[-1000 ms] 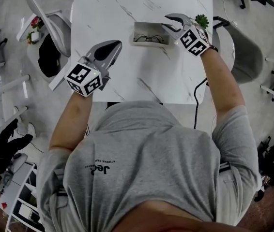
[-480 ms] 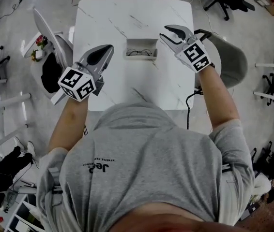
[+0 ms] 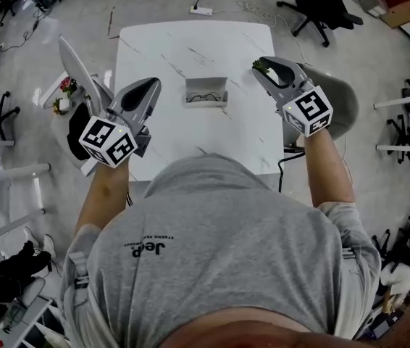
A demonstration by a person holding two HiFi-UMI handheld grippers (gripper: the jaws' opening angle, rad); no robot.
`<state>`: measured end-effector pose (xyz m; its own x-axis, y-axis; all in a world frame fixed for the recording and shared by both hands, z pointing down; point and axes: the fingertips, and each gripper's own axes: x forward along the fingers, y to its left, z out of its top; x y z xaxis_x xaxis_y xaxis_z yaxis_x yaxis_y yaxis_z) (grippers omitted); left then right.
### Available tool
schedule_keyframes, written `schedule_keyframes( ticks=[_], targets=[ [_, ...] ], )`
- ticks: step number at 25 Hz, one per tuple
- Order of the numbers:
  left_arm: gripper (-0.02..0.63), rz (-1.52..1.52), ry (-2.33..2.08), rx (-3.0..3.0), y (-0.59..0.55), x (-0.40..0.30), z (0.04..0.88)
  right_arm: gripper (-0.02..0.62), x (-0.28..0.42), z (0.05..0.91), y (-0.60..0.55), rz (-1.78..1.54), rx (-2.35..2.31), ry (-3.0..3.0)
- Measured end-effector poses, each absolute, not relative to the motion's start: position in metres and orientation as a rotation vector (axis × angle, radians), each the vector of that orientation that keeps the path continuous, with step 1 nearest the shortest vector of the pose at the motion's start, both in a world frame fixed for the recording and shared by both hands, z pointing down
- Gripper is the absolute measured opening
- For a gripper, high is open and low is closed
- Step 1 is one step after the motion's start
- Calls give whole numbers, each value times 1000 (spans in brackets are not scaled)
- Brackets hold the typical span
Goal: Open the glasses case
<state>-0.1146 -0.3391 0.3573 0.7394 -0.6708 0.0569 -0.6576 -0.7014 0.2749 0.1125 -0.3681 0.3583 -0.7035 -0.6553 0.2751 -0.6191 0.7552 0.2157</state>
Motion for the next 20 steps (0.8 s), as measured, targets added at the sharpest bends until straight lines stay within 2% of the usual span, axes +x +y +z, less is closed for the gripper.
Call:
schedule_keyframes(
  ticks=[10, 20],
  targets=[
    [58, -105, -1089, 2683, -321, -121, 327, 6, 148, 330, -347, 78, 1286, -2730],
    [58, -100, -1101, 2664, -305, -121, 332, 3, 135, 352, -321, 298, 1264, -2796]
  ],
)
